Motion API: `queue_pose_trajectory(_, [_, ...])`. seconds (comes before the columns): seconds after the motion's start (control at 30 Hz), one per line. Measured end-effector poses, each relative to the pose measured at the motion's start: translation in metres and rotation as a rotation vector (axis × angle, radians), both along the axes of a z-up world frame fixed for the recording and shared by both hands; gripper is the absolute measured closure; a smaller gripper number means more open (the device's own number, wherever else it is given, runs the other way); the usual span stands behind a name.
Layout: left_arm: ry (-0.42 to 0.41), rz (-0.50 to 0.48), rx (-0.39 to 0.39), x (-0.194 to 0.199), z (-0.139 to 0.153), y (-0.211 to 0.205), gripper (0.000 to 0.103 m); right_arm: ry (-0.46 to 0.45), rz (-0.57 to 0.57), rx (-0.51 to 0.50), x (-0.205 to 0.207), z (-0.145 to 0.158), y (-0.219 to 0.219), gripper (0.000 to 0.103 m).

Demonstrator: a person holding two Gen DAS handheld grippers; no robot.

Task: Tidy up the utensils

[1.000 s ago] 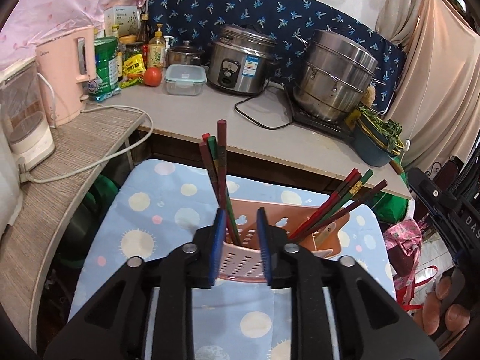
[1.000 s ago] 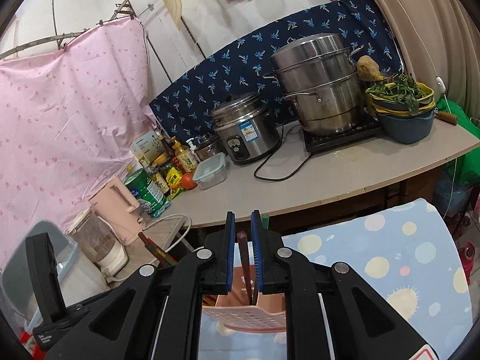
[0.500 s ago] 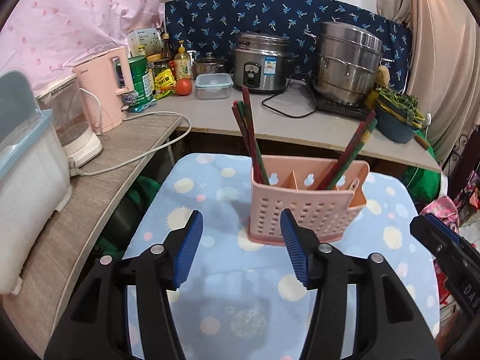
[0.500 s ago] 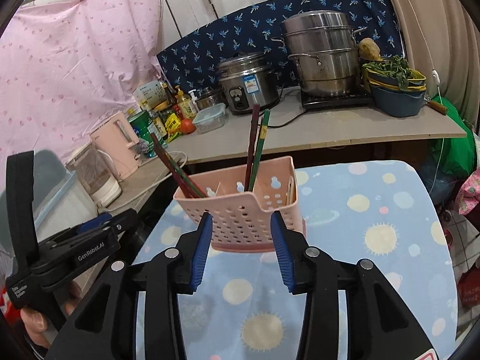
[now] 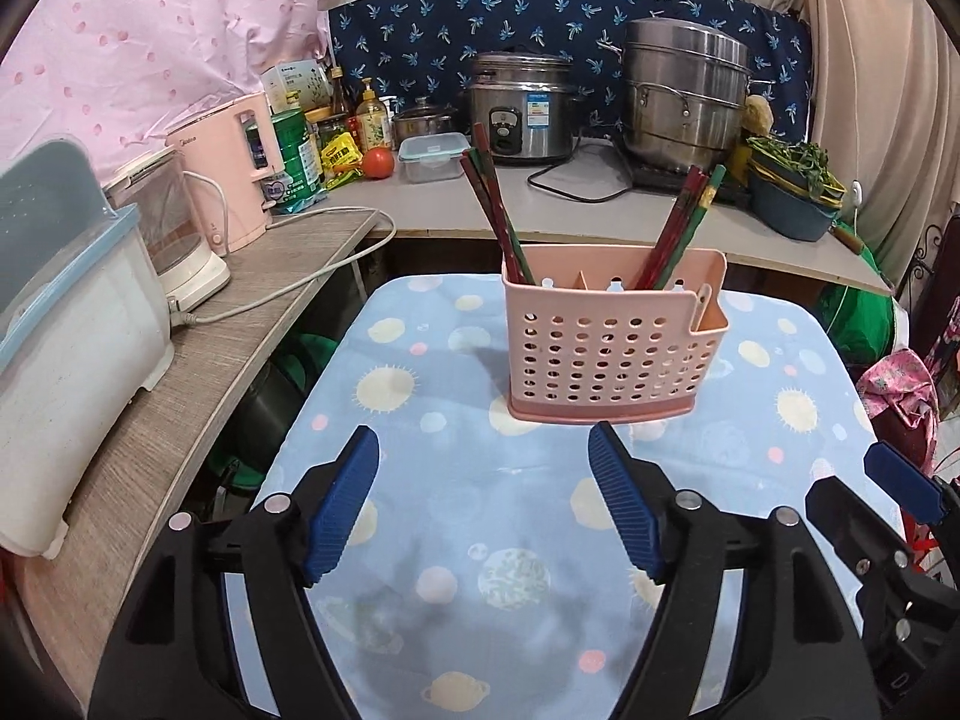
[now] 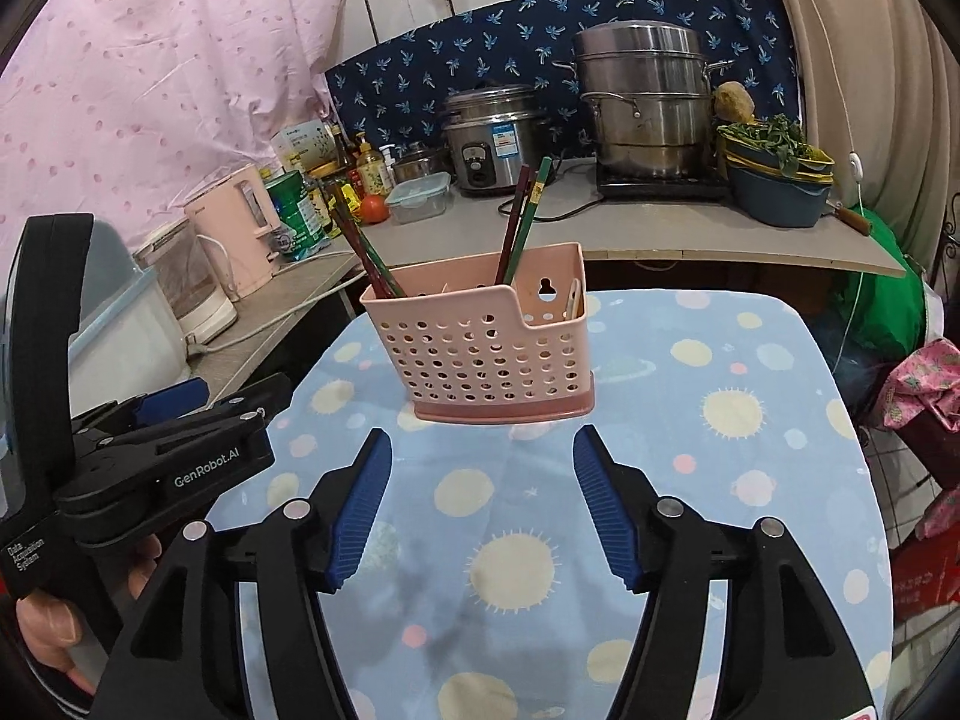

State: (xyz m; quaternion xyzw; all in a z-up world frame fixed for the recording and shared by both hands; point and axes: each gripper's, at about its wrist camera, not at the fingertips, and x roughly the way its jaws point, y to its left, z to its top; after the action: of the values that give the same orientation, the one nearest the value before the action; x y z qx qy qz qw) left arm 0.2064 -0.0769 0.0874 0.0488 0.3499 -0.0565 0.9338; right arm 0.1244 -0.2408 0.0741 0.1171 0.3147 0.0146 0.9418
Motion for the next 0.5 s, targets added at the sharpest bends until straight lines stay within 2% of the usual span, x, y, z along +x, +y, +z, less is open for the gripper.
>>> queue_pose_trajectory(0.23, [0.006,0.002,0.009,-0.013,-0.005,0.001,0.022,0.013,-0.031,-0.019,-0.008,-0.002,0.001,0.028])
queue_pose_trajectory(0.3, [0.007,-0.001,0.015,-0.016,-0.007,0.001,0.021,0.023,-0.038,-0.025,-0.01,-0.003,0.0,0.023])
queue_pose_trajectory(0.5, [0.021,-0.003,0.029,-0.025,-0.014,-0.002,0.016,0.033,-0.065,-0.07,-0.015,-0.007,0.001,0.019])
